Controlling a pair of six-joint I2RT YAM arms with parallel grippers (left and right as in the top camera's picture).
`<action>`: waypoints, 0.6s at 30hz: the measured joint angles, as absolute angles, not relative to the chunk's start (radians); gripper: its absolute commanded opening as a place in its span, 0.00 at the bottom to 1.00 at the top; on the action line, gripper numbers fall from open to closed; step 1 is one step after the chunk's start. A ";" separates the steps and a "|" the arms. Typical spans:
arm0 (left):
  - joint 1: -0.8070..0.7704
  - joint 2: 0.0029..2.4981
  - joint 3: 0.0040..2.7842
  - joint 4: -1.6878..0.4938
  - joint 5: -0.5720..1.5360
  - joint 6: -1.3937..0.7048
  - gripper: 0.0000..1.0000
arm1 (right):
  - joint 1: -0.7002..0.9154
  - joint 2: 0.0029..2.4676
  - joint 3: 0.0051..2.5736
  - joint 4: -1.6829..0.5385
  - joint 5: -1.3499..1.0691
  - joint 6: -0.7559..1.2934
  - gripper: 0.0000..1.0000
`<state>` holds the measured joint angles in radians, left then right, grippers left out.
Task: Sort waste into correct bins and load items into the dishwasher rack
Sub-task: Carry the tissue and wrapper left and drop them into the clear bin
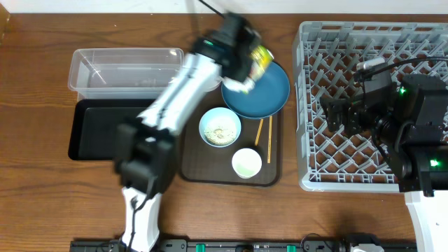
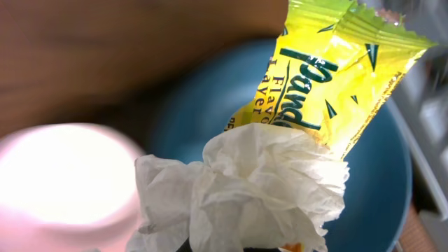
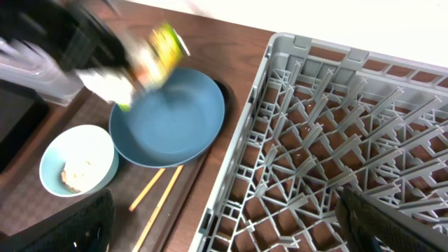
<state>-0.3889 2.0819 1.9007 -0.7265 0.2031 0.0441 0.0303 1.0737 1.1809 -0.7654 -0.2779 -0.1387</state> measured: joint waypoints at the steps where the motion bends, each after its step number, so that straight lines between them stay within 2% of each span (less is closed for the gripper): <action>1: -0.353 2.047 1.908 -0.731 0.203 0.030 0.06 | 0.030 1.074 1.181 -0.765 -0.278 -0.139 0.99; 8: -0.113 1.953 1.930 -0.745 0.157 -0.004 0.06 | 0.030 1.074 1.181 -0.765 -0.278 -0.139 0.99; 18: 0.073 2.096 1.922 -0.816 0.104 -0.031 0.06 | 0.030 1.074 1.181 -0.765 -0.278 -0.137 0.99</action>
<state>0.0734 2.0960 1.9217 -0.8162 0.1040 -0.0311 0.0303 1.0737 1.1809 -0.7654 -0.2783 -0.1371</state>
